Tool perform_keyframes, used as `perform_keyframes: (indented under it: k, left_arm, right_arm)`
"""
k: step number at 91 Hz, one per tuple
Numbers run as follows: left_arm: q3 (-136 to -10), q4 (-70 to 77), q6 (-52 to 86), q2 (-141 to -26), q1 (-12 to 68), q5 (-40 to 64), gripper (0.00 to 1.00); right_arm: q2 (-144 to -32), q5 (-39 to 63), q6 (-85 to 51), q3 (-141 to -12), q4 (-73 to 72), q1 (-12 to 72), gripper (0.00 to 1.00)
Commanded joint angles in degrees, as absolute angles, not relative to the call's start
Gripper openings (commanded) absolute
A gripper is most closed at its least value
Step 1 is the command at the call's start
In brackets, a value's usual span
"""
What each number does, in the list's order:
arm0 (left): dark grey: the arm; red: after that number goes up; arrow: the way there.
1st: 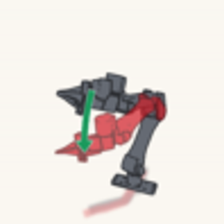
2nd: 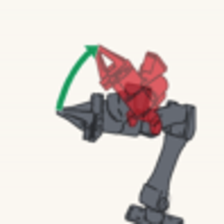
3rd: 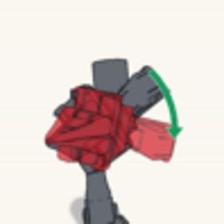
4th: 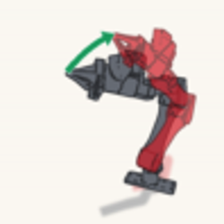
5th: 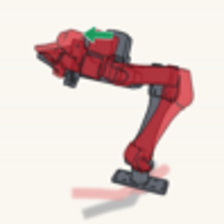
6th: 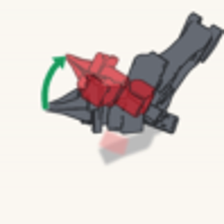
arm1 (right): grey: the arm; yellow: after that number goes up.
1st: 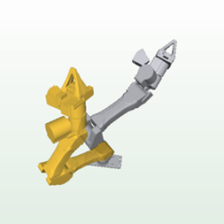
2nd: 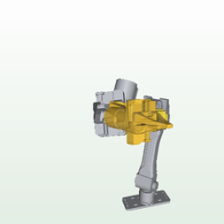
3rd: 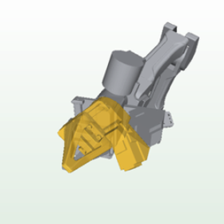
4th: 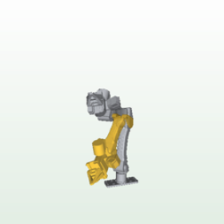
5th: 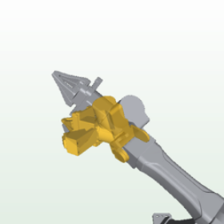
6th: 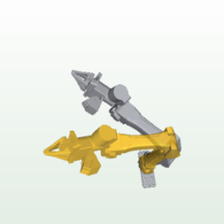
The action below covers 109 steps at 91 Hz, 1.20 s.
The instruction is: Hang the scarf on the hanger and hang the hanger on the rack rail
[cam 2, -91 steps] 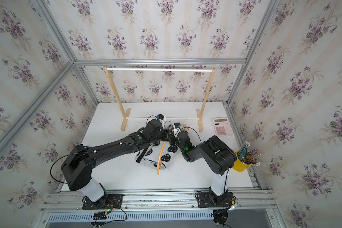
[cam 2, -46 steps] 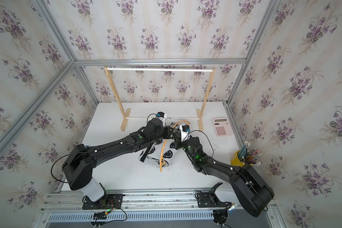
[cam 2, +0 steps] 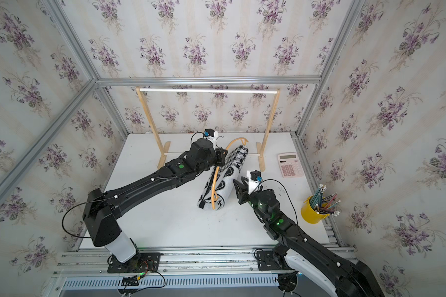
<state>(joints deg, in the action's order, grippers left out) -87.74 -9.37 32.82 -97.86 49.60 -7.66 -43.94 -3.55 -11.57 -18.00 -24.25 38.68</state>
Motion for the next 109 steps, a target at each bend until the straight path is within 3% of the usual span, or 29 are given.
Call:
perform_keyframes:
  k: [1,27,56,87,109]
  left_arm:
    - [-91.57,-12.38,30.90,-98.74,49.62,-11.22,0.00]
    - [-102.73,-22.34,30.32,-102.26,49.87,-14.91,0.00]
    - [-117.66,-35.60,26.98,-107.12,53.16,-28.01,0.00]
    - [-124.35,-39.80,24.02,-109.50,56.30,-37.84,0.00]
    - [-127.48,-45.48,29.25,-111.00,57.31,-42.97,0.00]
  right_arm:
    - [-43.08,-1.29,-8.21,-20.30,-18.65,40.54,0.44]
    - [-43.18,-0.93,-6.31,-27.53,-12.26,43.45,0.46]
    - [-43.47,-0.25,-8.95,-33.98,-6.79,44.21,0.46]
    - [-45.56,-4.33,-10.19,-42.93,-0.71,49.65,0.47]
    - [-49.46,-11.17,-19.17,-49.06,1.07,50.57,0.48]
